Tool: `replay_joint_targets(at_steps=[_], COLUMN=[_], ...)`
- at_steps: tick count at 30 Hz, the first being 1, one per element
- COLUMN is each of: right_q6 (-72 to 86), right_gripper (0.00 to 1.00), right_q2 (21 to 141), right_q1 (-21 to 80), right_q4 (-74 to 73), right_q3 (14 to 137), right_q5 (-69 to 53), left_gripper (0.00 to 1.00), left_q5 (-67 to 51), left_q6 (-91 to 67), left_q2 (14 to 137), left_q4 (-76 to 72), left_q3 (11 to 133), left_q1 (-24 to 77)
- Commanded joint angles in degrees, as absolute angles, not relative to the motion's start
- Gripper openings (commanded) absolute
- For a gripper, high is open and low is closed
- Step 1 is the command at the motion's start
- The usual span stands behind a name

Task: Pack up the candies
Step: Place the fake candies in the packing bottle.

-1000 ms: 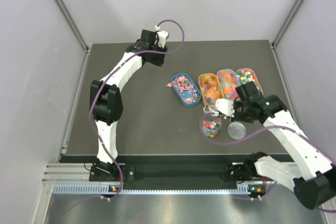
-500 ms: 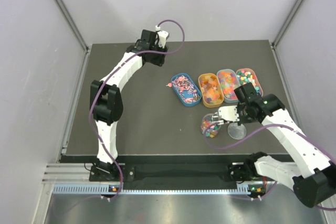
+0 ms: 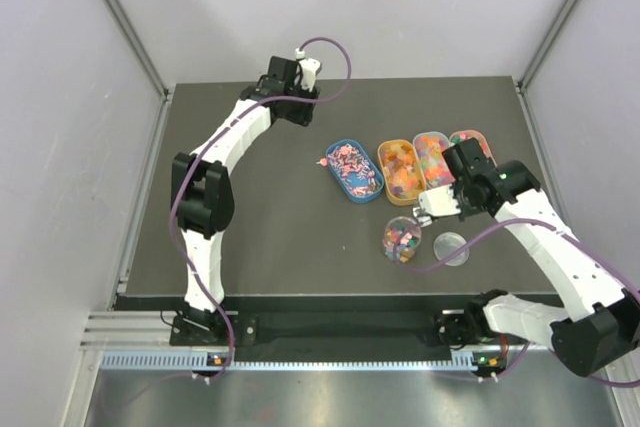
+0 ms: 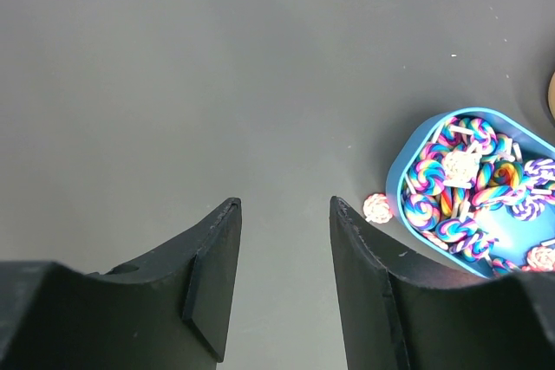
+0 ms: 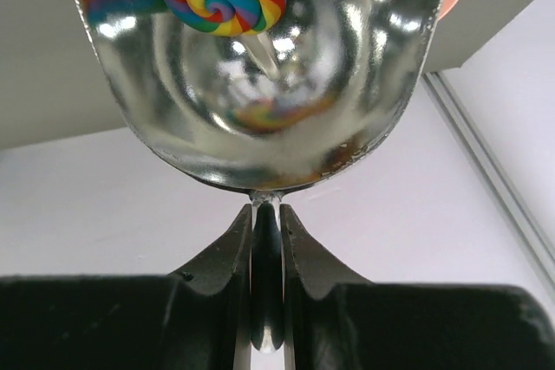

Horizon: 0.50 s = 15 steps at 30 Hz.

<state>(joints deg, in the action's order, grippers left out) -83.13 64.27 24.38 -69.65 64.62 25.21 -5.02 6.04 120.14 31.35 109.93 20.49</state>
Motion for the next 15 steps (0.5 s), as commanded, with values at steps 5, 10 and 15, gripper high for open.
replay_joint_targets(at_steps=[5,10,15], right_q6=[-85.3,-84.6,-82.8], right_gripper=[0.00,0.00,0.00], right_q2=[62.3,62.1,63.9], right_q1=[29.1,32.5,35.9], right_q4=[-71.5,-72.7,-73.4], right_q3=[64.5,63.0,63.4], right_q5=[27.6,29.0,30.6], left_gripper=[0.50,0.50,0.50], left_q5=[-4.1,-4.0,-3.9], left_q6=[5.7,5.5,5.5], left_q2=[117.7,117.5,117.2], left_q4=[29.7,29.6,29.4], left_q3=[110.2,109.7,109.1], left_q1=[19.8,19.7,19.6])
